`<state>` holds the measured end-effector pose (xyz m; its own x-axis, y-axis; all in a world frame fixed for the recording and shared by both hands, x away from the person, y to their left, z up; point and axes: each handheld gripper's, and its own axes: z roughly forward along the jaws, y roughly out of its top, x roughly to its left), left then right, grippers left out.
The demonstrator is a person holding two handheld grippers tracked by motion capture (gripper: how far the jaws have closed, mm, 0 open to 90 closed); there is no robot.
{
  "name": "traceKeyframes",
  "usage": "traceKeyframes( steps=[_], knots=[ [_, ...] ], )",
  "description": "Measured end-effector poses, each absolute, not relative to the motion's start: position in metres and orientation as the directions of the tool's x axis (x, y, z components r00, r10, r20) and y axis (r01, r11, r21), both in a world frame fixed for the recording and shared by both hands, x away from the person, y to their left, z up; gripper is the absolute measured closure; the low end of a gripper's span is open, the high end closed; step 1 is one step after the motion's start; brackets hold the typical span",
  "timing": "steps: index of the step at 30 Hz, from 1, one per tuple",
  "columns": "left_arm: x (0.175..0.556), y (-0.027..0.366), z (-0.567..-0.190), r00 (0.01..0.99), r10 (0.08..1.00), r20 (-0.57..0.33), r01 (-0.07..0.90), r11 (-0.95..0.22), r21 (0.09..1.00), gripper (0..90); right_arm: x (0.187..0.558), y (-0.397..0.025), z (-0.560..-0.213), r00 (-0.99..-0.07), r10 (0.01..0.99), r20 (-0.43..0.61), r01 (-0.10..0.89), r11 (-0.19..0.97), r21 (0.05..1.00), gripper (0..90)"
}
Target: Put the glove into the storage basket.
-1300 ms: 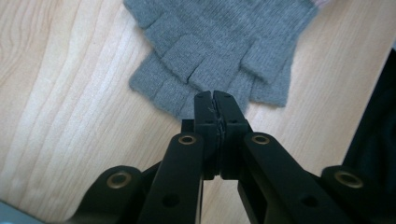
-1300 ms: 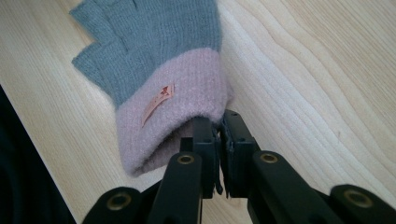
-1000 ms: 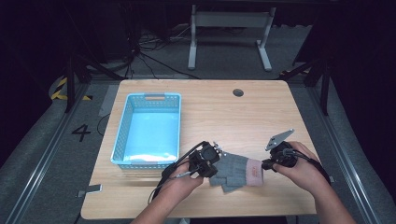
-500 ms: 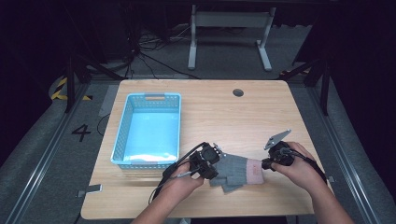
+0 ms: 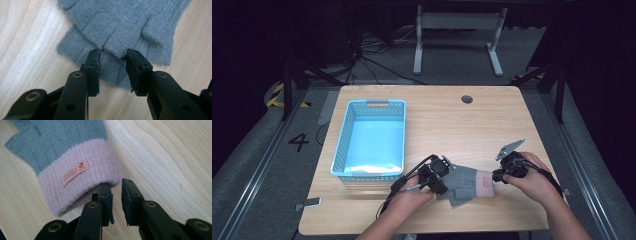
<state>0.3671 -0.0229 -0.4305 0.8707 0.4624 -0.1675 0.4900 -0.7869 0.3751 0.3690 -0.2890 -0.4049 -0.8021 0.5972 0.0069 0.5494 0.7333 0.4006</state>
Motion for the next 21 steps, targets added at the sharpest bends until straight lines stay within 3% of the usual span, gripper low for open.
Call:
traceKeyframes(
  steps=[5, 11, 21],
  knots=[
    [0.364, -0.028, -0.43, 0.881, 0.444, -0.165, 0.473, -0.801, 0.367, 68.3, 0.368, -0.286, -0.407, -0.806, 0.593, -0.001, 0.544, 0.74, 0.396, 81.0],
    [0.362, -0.032, -0.427, 0.89, 0.432, -0.145, 0.454, -0.816, 0.359, 83.3, 0.367, -0.284, -0.407, -0.802, 0.598, -0.01, 0.547, 0.74, 0.393, 85.5],
    [0.35, -0.032, -0.409, 0.904, 0.41, -0.119, 0.423, -0.823, 0.378, 86.0, 0.364, -0.286, -0.398, -0.79, 0.613, 0.004, 0.556, 0.715, 0.424, 87.9]
  ],
)
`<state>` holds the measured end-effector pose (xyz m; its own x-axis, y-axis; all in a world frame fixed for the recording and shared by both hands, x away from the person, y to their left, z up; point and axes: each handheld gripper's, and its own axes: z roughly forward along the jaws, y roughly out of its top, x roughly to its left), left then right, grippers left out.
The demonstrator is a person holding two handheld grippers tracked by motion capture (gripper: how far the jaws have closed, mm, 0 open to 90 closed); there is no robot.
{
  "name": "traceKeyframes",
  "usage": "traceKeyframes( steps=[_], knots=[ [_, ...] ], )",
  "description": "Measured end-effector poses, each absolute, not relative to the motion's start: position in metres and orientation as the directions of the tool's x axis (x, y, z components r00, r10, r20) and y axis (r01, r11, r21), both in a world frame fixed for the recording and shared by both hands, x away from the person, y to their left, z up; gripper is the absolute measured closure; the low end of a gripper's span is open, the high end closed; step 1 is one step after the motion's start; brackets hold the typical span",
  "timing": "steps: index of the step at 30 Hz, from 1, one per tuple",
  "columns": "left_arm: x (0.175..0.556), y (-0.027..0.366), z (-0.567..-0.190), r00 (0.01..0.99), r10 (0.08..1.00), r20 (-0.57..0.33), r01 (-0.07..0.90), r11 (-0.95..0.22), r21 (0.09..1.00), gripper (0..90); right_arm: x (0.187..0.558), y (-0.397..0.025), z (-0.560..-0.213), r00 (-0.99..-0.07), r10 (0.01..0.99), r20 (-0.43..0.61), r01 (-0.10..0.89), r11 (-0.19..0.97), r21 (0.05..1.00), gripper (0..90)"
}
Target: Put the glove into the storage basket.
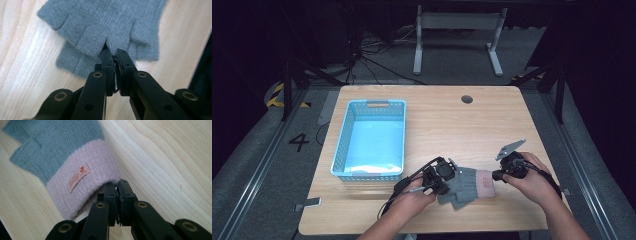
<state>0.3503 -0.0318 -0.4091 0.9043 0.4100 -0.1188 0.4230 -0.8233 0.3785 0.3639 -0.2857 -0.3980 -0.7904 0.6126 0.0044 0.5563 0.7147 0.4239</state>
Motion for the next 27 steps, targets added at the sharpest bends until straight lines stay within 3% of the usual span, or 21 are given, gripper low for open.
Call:
traceKeyframes(
  steps=[9, 27],
  knots=[
    [0.335, -0.025, -0.393, 0.91, 0.39, -0.139, 0.412, -0.82, 0.397, 86.1, 0.368, -0.281, -0.391, -0.794, 0.607, 0.006, 0.544, 0.707, 0.451, 88.3],
    [0.34, -0.021, -0.414, 0.893, 0.417, -0.169, 0.45, -0.846, 0.288, 86.1, 0.376, -0.264, -0.405, -0.822, 0.57, 0.022, 0.525, 0.741, 0.418, 88.3]
  ],
)
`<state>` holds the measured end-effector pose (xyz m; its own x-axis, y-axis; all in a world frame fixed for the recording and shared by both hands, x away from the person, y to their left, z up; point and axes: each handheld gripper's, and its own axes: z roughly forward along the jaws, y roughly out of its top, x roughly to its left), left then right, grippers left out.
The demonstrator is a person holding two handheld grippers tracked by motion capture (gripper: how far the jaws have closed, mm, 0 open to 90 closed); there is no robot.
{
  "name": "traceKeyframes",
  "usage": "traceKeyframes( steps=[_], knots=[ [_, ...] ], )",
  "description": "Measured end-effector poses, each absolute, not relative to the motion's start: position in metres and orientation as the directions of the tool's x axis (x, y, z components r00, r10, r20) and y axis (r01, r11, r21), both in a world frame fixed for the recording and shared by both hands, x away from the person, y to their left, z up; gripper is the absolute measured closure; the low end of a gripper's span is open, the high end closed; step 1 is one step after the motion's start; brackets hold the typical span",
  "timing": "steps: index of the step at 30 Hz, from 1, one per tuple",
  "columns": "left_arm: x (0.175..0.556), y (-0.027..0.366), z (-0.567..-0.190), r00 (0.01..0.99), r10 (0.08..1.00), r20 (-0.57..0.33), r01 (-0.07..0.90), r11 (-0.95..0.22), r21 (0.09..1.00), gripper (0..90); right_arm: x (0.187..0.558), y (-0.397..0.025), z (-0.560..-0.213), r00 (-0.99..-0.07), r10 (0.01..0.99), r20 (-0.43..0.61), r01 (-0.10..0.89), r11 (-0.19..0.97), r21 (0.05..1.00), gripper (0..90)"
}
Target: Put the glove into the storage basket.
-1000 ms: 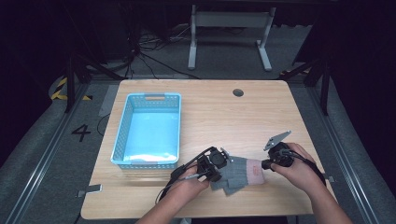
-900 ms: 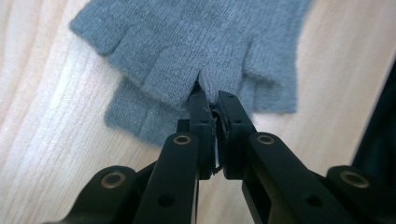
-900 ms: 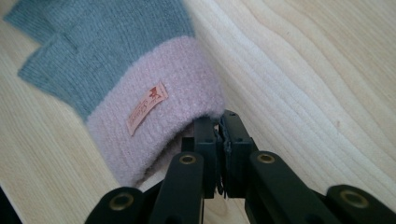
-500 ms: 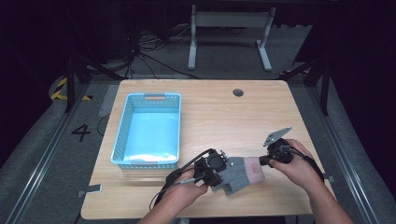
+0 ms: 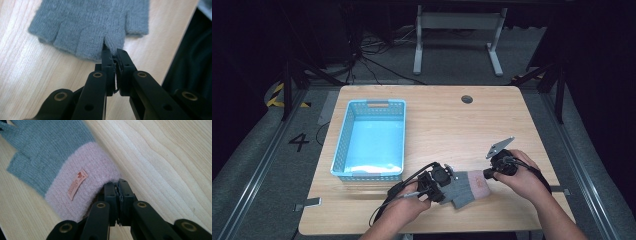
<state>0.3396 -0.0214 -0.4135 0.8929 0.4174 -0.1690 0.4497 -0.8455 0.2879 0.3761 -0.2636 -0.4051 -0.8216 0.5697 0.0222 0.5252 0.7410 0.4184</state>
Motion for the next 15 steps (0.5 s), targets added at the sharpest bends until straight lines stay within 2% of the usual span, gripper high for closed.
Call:
traceKeyframes(
  steps=[15],
  knots=[
    [0.351, -0.021, -0.426, 0.884, 0.432, -0.18, 0.467, -0.842, 0.27, 86.2, 0.376, -0.266, -0.413, -0.81, 0.585, 0.038, 0.551, 0.739, 0.388, 88.3]
  ],
)
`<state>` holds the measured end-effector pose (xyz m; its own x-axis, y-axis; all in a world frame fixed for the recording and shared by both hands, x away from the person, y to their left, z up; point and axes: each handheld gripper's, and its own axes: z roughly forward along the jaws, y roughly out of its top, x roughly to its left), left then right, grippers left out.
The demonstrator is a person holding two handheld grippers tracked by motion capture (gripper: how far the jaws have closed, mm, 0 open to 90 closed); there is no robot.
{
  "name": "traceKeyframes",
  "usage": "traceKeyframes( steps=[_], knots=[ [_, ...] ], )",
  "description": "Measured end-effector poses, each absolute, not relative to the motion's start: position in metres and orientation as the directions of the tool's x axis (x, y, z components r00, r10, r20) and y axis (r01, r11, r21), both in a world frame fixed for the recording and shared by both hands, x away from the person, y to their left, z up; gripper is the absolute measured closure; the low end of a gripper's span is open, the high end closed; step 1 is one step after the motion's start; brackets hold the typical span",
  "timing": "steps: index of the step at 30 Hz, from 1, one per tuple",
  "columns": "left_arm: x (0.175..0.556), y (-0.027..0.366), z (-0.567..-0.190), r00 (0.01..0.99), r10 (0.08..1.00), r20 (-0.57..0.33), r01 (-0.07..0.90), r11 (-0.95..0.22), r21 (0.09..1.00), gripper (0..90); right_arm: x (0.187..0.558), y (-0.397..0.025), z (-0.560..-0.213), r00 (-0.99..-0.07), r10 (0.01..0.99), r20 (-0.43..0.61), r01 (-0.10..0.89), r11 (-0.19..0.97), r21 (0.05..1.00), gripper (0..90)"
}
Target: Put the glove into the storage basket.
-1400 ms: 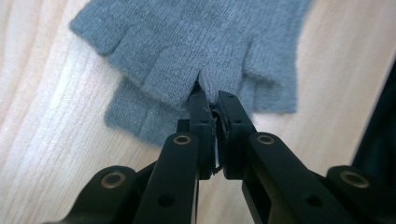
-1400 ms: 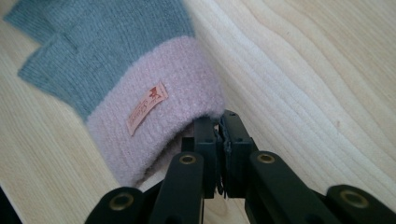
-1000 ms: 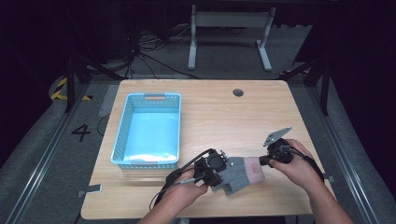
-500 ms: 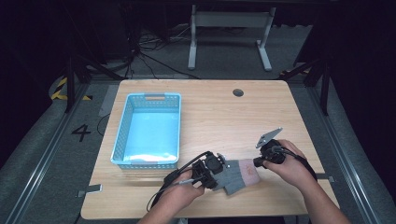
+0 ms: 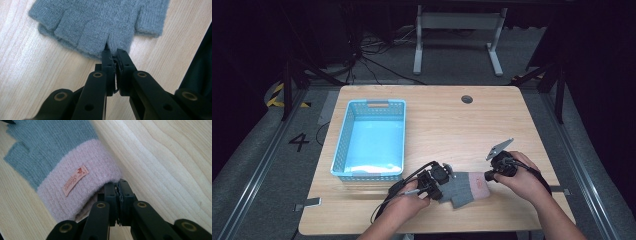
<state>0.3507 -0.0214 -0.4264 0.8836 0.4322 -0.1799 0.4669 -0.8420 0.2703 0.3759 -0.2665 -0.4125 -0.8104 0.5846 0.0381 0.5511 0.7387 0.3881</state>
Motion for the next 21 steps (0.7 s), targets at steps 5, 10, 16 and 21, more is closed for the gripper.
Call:
traceKeyframes(
  steps=[5, 10, 16, 21],
  knots=[
    [0.356, -0.019, -0.427, 0.881, 0.449, -0.148, 0.473, -0.833, 0.286, 86.2, 0.374, -0.267, -0.413, -0.806, 0.589, 0.048, 0.562, 0.738, 0.372, 88.0],
    [0.358, -0.015, -0.424, 0.882, 0.444, -0.155, 0.471, -0.827, 0.306, 78.9, 0.372, -0.269, -0.412, -0.81, 0.585, 0.05, 0.558, 0.74, 0.375, 85.1],
    [0.358, -0.007, -0.409, 0.879, 0.437, -0.19, 0.477, -0.81, 0.341, 64.9, 0.369, -0.278, -0.403, -0.807, 0.588, 0.053, 0.559, 0.734, 0.385, 76.6],
    [0.36, 0.0, -0.395, 0.874, 0.44, -0.208, 0.486, -0.765, 0.422, 59.2, 0.367, -0.286, -0.395, -0.788, 0.614, 0.048, 0.572, 0.7, 0.427, 71.3]
  ],
)
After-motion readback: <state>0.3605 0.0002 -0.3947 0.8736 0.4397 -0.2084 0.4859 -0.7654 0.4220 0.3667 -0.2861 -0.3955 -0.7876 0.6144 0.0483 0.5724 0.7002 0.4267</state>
